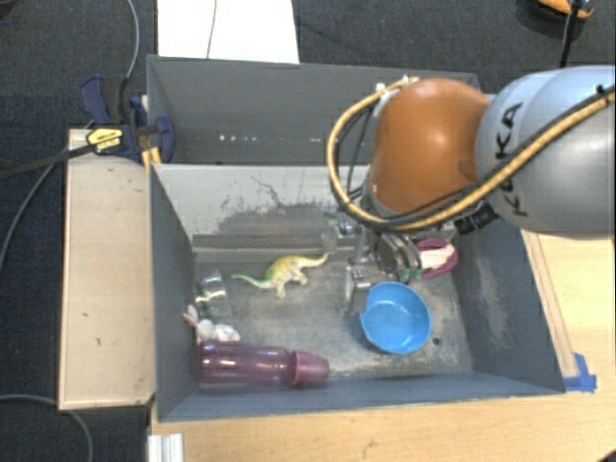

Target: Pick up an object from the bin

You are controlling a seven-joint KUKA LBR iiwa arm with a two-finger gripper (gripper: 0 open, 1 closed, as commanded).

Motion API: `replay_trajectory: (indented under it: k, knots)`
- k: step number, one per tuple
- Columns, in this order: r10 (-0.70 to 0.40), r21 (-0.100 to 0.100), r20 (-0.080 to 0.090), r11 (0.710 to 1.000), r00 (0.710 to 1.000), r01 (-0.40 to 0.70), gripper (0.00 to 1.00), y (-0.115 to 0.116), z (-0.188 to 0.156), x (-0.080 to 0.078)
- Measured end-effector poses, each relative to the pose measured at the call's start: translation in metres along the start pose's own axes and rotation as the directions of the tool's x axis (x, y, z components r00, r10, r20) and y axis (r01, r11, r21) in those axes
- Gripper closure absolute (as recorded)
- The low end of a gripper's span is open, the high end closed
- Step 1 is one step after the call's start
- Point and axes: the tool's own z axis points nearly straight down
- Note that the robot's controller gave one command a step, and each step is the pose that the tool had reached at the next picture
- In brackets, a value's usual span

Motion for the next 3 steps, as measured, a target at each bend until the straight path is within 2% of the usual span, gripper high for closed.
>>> replay_trajectory:
  k: [1, 2, 3]
  knots:
    - [-0.066, -0.009, 0.022, 0.998, 0.998, 0.066, 0.00, 0.007, -0.006, 0.007]
    - [0.027, 0.000, 0.009, 1.000, 1.000, -0.027, 0.00, -0.033, 0.045, 0.023]
    - [0.029, -0.006, 0.008, 1.000, 1.000, -0.029, 0.00, -0.041, 0.080, 0.028]
